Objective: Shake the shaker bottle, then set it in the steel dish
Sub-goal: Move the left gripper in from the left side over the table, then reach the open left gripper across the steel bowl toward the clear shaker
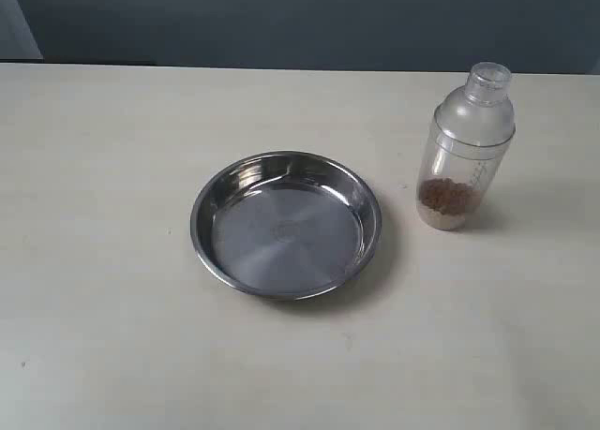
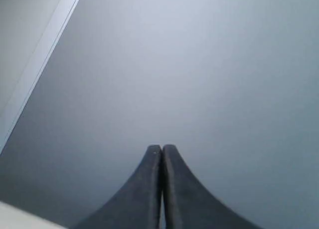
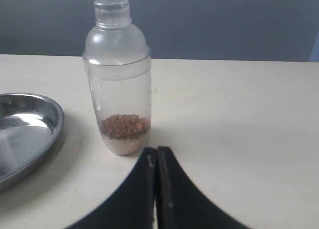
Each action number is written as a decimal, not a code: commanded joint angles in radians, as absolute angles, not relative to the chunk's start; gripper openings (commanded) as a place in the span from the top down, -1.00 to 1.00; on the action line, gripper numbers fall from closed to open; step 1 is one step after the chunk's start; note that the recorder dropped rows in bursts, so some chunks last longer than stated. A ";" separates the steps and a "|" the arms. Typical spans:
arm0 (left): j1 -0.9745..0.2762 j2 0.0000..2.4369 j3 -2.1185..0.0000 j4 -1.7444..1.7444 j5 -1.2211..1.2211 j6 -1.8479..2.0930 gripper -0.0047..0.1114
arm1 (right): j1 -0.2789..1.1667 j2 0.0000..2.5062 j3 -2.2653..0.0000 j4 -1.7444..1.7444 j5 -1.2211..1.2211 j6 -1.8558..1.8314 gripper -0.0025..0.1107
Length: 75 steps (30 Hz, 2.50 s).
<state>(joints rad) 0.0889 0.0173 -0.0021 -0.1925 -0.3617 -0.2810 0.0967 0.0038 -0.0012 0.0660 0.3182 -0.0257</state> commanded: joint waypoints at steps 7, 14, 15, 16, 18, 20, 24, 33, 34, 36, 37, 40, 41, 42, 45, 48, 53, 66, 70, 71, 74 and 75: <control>0.088 0.608 -0.244 0.315 -0.764 -0.438 0.91 | 0.101 0.000 0.000 0.065 0.306 -0.026 0.97; 0.088 1.108 -0.462 0.591 -0.992 -0.574 0.72 | 0.101 0.000 0.000 0.065 0.306 -0.026 0.97; 0.088 1.171 -0.489 0.647 -1.026 -0.594 0.60 | 0.101 0.000 0.000 0.065 0.306 -0.026 0.97; 0.088 1.230 -0.514 0.704 -1.068 -0.617 0.44 | 0.101 0.000 0.000 0.065 0.306 -0.026 0.97; 0.087 1.340 -0.558 0.786 -1.145 -0.646 0.14 | 0.101 0.000 0.000 0.065 0.306 -0.026 0.97; 0.079 1.426 -0.592 0.838 -1.180 -0.656 -0.11 | 0.101 0.000 0.000 0.065 0.306 -0.026 0.97; 0.032 1.578 -0.642 0.881 -1.221 -0.652 -0.34 | 0.101 0.000 0.000 0.065 0.306 -0.026 0.97; -0.147 1.815 -0.770 0.895 -1.221 -0.428 -0.34 | 0.101 0.000 0.000 0.065 0.306 -0.026 0.97; -0.162 1.837 -0.784 0.895 -1.221 -0.428 -0.34 | 0.101 0.000 0.000 0.065 0.306 -0.026 0.97; -0.195 1.882 -0.822 0.891 -1.221 -0.426 -0.34 | 0.101 0.000 0.000 0.065 0.306 -0.026 0.97; -0.206 1.899 -0.837 0.891 -1.221 -0.426 -0.34 | 0.101 0.000 0.000 0.065 0.306 -0.026 0.97; -0.243 1.953 -0.883 0.878 -1.221 -0.426 -0.34 | 0.101 0.000 0.000 0.065 0.306 -0.026 0.97; -0.255 1.971 -0.895 0.862 -1.221 -0.426 -0.34 | 0.101 0.000 0.000 0.065 0.306 -0.026 0.97; -0.266 1.988 -0.906 0.844 -1.221 -0.426 -0.34 | 0.101 0.000 0.000 0.065 0.306 -0.026 0.97; -0.295 2.025 -0.936 0.821 -1.221 -0.426 -0.34 | 0.101 0.000 0.000 0.065 0.306 -0.026 0.97; -0.316 2.041 -0.956 0.786 -1.221 -0.426 -0.34 | 0.101 0.000 0.000 0.065 0.306 -0.026 0.97; -0.332 2.041 -0.960 0.683 -1.221 -0.424 -0.34 | 0.101 0.000 0.000 0.065 0.306 -0.026 0.97; -0.336 2.041 -0.960 0.775 -1.221 -0.423 -0.33 | 0.101 0.000 0.000 0.065 0.306 -0.026 0.97; -0.341 2.046 -0.960 0.721 -1.187 -0.418 -0.30 | 0.101 0.000 0.000 0.065 0.306 -0.026 0.97; -0.341 2.051 -0.960 0.747 -1.195 -0.418 -0.30 | 0.101 0.000 0.000 0.065 0.306 -0.026 0.97; -0.343 2.077 -0.981 0.837 -1.221 -0.408 -0.48 | 0.101 0.000 0.000 0.065 0.306 -0.026 0.97; -0.343 2.092 -0.996 0.847 -1.221 -0.412 -0.83 | 0.101 0.000 0.000 0.065 0.306 -0.026 0.97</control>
